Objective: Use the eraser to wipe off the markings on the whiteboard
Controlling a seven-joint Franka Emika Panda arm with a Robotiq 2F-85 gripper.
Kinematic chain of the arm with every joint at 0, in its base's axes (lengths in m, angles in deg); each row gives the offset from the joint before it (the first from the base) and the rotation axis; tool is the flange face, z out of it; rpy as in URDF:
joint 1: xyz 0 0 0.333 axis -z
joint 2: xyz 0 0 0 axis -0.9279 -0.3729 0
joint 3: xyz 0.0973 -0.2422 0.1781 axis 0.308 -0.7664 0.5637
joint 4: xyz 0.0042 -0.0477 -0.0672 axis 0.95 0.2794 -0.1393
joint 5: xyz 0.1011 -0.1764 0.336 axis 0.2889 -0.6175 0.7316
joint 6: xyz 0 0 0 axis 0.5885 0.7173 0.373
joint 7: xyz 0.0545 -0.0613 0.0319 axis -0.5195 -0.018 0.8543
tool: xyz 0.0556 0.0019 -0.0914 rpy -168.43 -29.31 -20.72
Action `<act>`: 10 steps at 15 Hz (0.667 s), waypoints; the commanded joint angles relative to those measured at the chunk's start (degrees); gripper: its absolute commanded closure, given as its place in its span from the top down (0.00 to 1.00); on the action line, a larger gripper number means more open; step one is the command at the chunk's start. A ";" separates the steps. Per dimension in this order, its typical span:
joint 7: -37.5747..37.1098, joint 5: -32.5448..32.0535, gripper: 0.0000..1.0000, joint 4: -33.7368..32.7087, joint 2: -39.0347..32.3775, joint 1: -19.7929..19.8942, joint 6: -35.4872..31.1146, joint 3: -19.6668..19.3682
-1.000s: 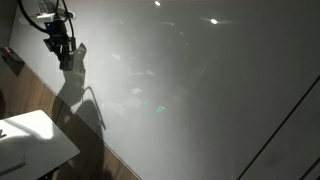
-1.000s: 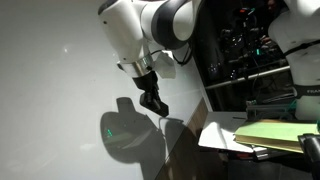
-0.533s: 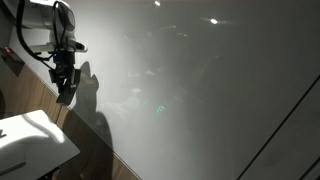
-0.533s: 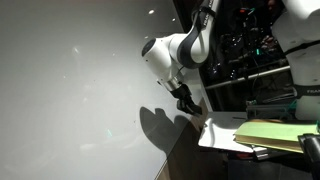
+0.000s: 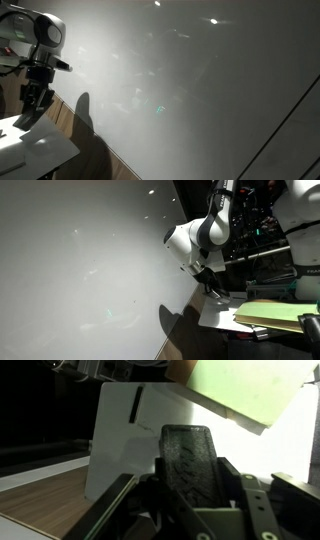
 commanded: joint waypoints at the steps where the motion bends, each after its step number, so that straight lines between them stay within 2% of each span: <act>1: 2.97 1.53 0.29 0.65 -0.80 2.70 -1.91 -1.78; 5: 5.40 1.86 0.29 -0.03 -4.28 4.96 -4.83 -3.82; 10: 8.86 6.96 0.29 0.97 -5.54 4.33 -5.69 -3.90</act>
